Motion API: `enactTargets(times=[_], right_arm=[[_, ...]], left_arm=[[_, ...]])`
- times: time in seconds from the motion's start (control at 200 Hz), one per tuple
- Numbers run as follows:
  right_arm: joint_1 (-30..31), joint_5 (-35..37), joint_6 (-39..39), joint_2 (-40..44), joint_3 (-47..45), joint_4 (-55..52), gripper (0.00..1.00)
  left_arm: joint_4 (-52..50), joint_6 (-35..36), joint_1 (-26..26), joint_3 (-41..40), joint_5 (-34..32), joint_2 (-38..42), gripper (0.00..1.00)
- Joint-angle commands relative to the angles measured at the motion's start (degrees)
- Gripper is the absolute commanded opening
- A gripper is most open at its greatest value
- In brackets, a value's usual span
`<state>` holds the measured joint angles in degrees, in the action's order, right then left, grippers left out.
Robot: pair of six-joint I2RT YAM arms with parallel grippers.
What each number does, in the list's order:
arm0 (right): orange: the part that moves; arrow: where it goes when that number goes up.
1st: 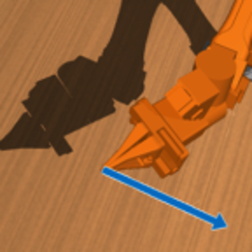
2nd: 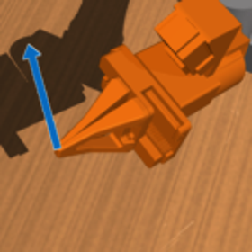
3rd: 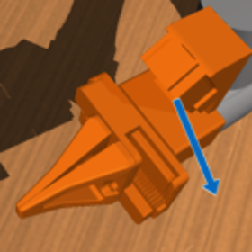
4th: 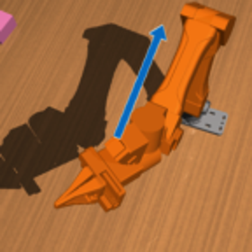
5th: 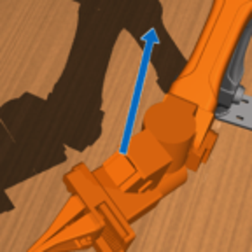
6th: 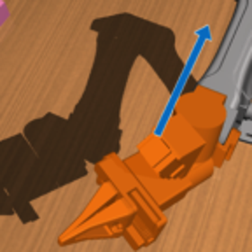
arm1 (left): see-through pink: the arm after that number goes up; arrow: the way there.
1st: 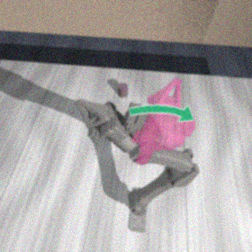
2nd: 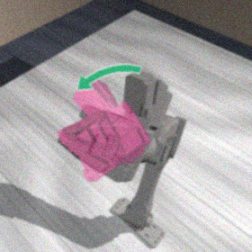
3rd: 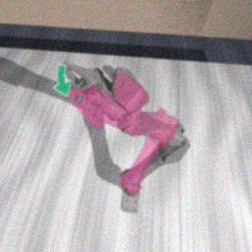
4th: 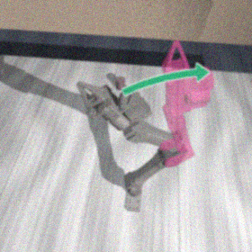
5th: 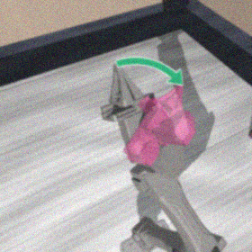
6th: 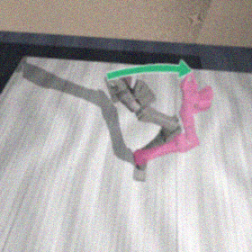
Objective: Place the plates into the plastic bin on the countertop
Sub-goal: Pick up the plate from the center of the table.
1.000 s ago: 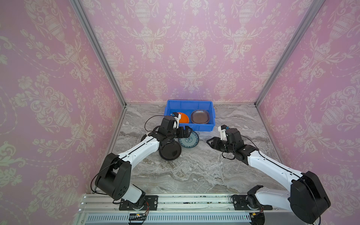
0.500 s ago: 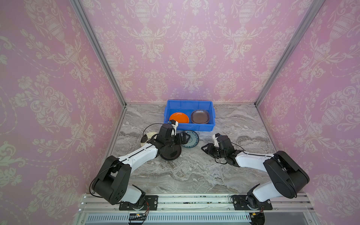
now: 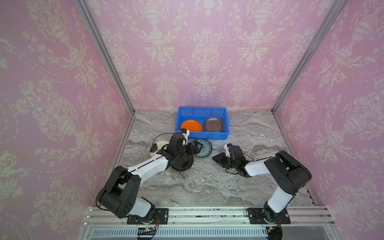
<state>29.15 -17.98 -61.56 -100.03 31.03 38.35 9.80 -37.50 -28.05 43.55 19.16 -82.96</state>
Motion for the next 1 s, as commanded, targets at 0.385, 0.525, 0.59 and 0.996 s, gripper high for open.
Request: enactTargets(times=[0.385, 0.525, 0.59, 0.996], right_arm=[[0.22, 0.81, -7.39, -11.39, 1.86, 14.31, 0.29], [0.22, 0.96, -8.55, -13.32, 3.33, 13.99, 0.28], [0.30, 1.06, -9.53, -14.41, 3.82, 14.33, 0.28], [0.21, 2.51, -11.12, -14.99, 3.43, 13.11, 0.15]], left_arm=[[0.56, -1.27, -0.31, -1.19, -0.60, 0.68, 0.96], [0.41, -1.00, -0.27, -1.19, -0.62, 0.34, 0.96], [0.24, -0.75, -0.26, -1.19, -0.59, 0.09, 0.95], [0.57, -0.39, -0.16, -0.84, -0.24, -1.61, 0.95]])
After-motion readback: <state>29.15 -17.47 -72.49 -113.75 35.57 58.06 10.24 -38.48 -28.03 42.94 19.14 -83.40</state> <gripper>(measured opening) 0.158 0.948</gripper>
